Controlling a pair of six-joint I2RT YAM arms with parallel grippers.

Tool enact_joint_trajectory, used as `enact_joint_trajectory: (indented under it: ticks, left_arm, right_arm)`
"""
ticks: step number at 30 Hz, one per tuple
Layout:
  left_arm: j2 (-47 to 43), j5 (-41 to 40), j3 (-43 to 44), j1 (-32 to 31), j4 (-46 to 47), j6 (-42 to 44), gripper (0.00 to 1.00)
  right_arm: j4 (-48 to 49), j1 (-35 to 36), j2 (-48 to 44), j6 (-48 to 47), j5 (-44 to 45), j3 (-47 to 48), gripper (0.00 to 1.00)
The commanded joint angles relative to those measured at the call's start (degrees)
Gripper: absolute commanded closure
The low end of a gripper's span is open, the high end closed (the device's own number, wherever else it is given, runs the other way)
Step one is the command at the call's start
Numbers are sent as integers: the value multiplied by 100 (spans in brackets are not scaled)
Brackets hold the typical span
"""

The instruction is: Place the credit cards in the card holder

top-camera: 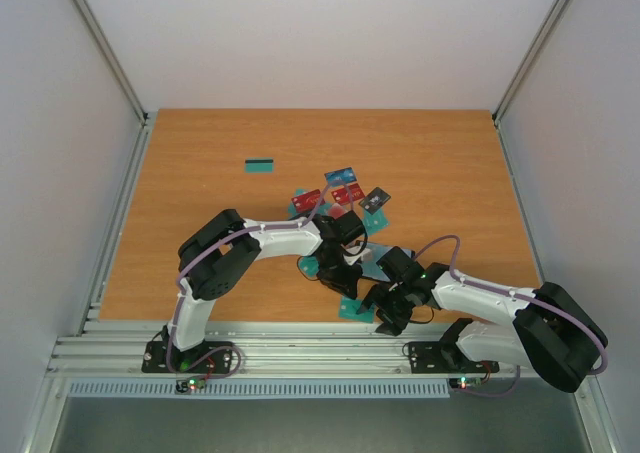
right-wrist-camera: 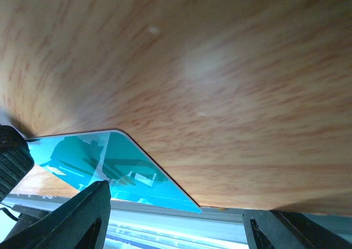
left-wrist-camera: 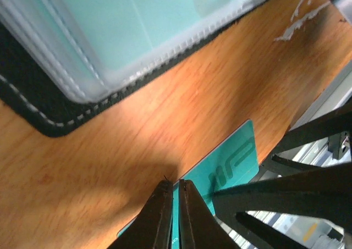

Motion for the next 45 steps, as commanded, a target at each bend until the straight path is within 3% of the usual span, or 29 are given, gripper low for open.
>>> enact_joint_trajectory:
  ticks: [1, 8, 18, 34, 45]
  left_arm:
    - [-104, -5, -384, -33, 222, -88, 94]
    - [-179, 166, -597, -35, 382, -149, 94]
    - [-91, 248, -684, -44, 441, -153, 94]
    - [15, 458, -662, -33, 532, -158, 95]
    - [-13, 717, -430, -33, 503, -227, 95]
  right_arm:
    - [554, 52, 111, -46, 200, -146, 35]
    - [747, 54, 238, -70, 217, -146, 41]
    - [715, 55, 152, -158, 295, -45, 59]
    - [-251, 49, -280, -619, 597, 687, 72]
    - [-490, -3, -90, -1094, 681, 1167, 82]
